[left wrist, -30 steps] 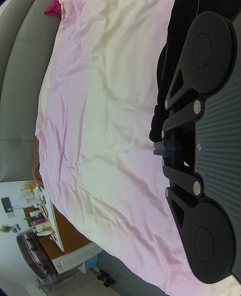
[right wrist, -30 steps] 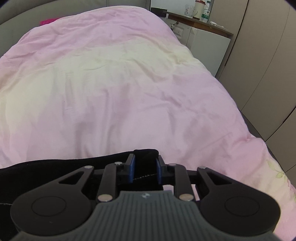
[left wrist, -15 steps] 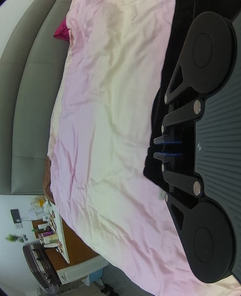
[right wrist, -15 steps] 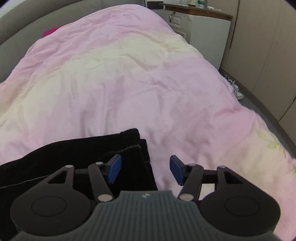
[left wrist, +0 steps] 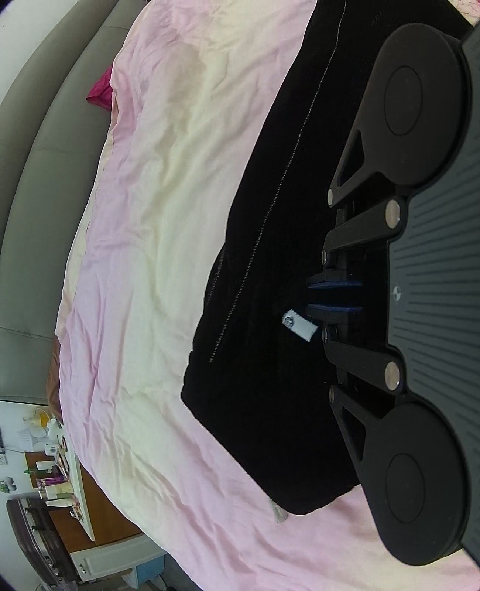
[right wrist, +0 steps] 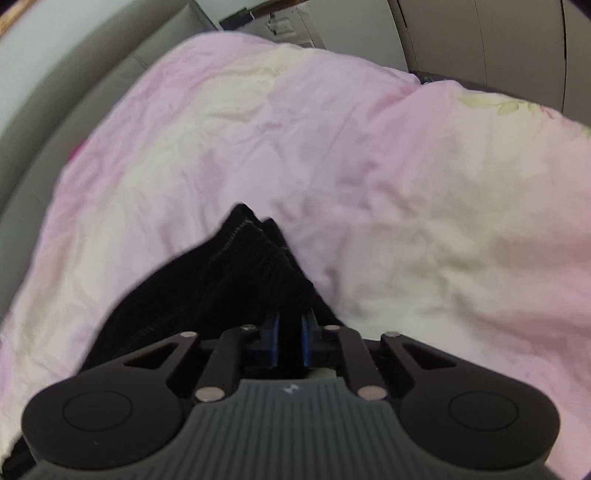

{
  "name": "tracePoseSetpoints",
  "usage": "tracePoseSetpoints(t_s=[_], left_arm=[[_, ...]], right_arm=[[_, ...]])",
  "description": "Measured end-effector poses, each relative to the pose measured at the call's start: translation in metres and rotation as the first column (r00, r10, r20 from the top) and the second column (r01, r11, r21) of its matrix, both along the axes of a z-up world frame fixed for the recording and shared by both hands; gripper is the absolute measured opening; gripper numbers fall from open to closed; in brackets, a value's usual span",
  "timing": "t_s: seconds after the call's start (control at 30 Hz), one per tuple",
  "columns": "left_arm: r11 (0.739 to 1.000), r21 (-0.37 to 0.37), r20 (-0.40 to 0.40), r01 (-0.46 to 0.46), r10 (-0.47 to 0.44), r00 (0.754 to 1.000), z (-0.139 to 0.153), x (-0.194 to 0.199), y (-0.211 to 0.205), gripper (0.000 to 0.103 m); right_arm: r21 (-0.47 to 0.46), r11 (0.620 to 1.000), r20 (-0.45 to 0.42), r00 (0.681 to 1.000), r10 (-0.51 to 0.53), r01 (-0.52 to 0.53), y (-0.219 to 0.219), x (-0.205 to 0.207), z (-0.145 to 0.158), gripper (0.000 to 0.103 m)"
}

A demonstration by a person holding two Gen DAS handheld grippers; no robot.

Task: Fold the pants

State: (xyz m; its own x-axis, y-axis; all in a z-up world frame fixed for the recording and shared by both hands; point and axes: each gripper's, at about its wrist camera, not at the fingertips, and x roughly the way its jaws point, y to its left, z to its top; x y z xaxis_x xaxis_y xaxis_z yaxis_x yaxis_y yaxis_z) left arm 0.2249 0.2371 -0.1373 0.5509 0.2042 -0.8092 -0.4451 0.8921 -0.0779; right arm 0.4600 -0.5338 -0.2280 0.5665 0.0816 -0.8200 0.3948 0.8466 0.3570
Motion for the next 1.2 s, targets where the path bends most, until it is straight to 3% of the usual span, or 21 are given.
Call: tracePoseSetpoints(t_s=[0.07,0.17,0.27,0.3,0.33,0.47,0.53,0.6,0.7,0.8,0.9,0.97,1.03,1.2], left_arm=[[1.0,-0.002,0.011,0.008,-0.008,1.0,0.0,-0.01,-0.01,0.01],[1.0,0.003,0.041,0.005,-0.005,0.999,0.002,-0.025,-0.026,0.012],[0.999,0.04,0.075,0.003,-0.006,0.997,0.004,-0.038,-0.054,0.02],[0.999,0.037,0.08,0.008,-0.011,0.997,0.002,-0.041,-0.063,0.022],[1.0,0.023,0.078,0.014,-0.016,0.997,-0.001,-0.044,-0.074,0.023],[0.997,-0.072,0.046,0.003,0.0,0.999,-0.017,-0.056,-0.106,0.033],[0.991,-0.132,0.031,-0.026,0.03,0.999,-0.025,-0.065,-0.109,0.046],[0.971,-0.23,0.02,-0.074,0.08,0.997,-0.034,-0.075,-0.1,0.056],[0.934,-0.335,0.005,-0.121,0.131,0.991,-0.05,-0.08,-0.085,0.058],[0.926,-0.357,-0.015,-0.122,0.125,0.992,-0.064,-0.074,-0.079,0.058],[0.942,-0.32,-0.047,-0.099,0.089,0.995,-0.076,-0.066,-0.082,0.057],[0.955,-0.287,-0.071,-0.076,0.058,0.996,-0.081,-0.06,-0.086,0.057],[0.962,-0.266,-0.09,-0.056,0.033,0.995,-0.085,-0.056,-0.087,0.057],[0.958,-0.286,-0.089,-0.023,-0.002,0.996,-0.086,-0.055,-0.078,0.057]], right_arm=[[0.045,0.998,-0.018,0.999,-0.048,0.049,-0.005,-0.002,-0.016,0.006],[-0.023,1.0,-0.005,1.0,0.004,-0.004,0.005,0.002,-0.014,0.009],[0.001,1.0,-0.007,1.0,-0.006,0.006,0.002,-0.001,-0.008,0.023],[0.023,1.0,0.0,1.0,-0.016,0.016,0.001,-0.004,-0.007,0.036],[0.056,0.998,0.005,1.0,-0.021,0.021,0.001,-0.008,-0.008,0.042],[0.167,0.985,-0.022,0.999,-0.049,0.052,0.008,-0.017,-0.02,0.045],[0.192,0.978,-0.036,0.997,-0.07,0.075,0.013,-0.016,-0.025,0.047],[0.21,0.973,-0.029,0.995,-0.095,0.099,0.018,-0.014,-0.029,0.047],[0.199,0.971,-0.032,0.991,-0.131,0.135,0.023,-0.006,-0.034,0.048],[0.223,0.955,-0.033,0.981,-0.191,0.194,0.021,-0.002,-0.043,0.049],[0.238,0.94,-0.032,0.97,-0.242,0.243,0.02,-0.002,-0.048,0.048],[0.211,0.944,-0.037,0.967,-0.251,0.253,0.025,0.001,-0.046,0.038],[0.167,0.958,-0.043,0.972,-0.23,0.234,0.034,0.008,-0.037,0.016],[0.016,0.982,0.004,0.982,-0.188,0.188,0.061,0.022,0.009,0.011]])
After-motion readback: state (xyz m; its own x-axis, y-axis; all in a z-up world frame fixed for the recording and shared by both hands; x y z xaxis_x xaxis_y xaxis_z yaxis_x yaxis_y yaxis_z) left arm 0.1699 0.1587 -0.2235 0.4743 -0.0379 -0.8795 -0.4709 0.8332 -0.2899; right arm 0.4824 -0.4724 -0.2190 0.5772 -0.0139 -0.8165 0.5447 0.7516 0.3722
